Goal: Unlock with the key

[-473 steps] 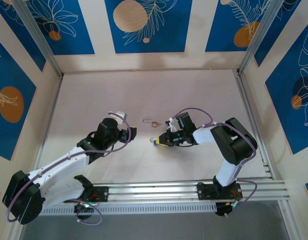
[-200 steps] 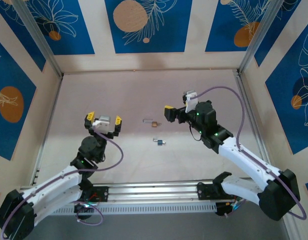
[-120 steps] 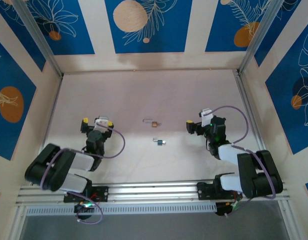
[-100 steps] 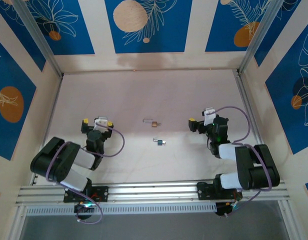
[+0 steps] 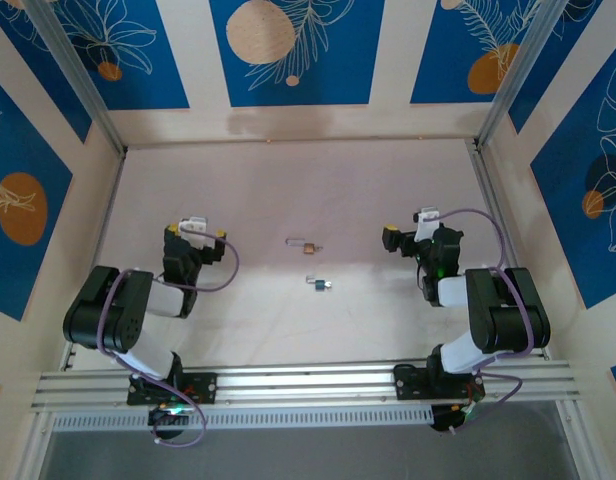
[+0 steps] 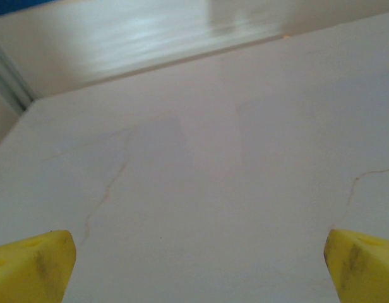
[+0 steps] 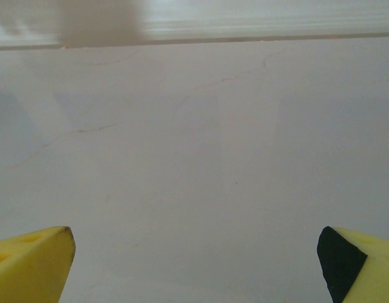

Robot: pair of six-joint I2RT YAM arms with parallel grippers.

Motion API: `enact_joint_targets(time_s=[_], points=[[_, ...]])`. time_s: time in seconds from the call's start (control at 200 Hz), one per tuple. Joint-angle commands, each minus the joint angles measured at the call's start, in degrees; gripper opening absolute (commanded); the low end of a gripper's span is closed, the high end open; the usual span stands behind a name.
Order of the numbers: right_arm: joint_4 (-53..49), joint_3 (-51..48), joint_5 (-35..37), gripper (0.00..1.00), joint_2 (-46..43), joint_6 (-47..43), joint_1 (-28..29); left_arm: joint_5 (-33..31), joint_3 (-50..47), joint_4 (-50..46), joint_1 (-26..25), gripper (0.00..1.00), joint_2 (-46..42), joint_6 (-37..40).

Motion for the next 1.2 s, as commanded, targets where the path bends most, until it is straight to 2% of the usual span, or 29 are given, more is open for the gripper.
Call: enact_joint_targets(time_s=[0.0,0.04,0.365,1.196], points=[[-4.62,3.20,-0.03,0.99,0.65,2.37,-0.82,5.58,3.28,-7.11,2.33,1.00,-0.49,-3.12],[-6.83,4.38,-0.31,0.99,0.75,2.48,-1.01,5.96,3.62,-7.47,2.65,1.00,-0.34,-3.29],[-6.90,4.60,0.03,0.99,0.84,2.31,-0.76,3.84,3.59,-7.41,2.76,1.00,-0.41,-3.99],[-7.43,4.80,1.50,0.99,0.84,1.50,0.13,4.13,3.74,-7.72,2.66,1.00,-0.35,-3.88]])
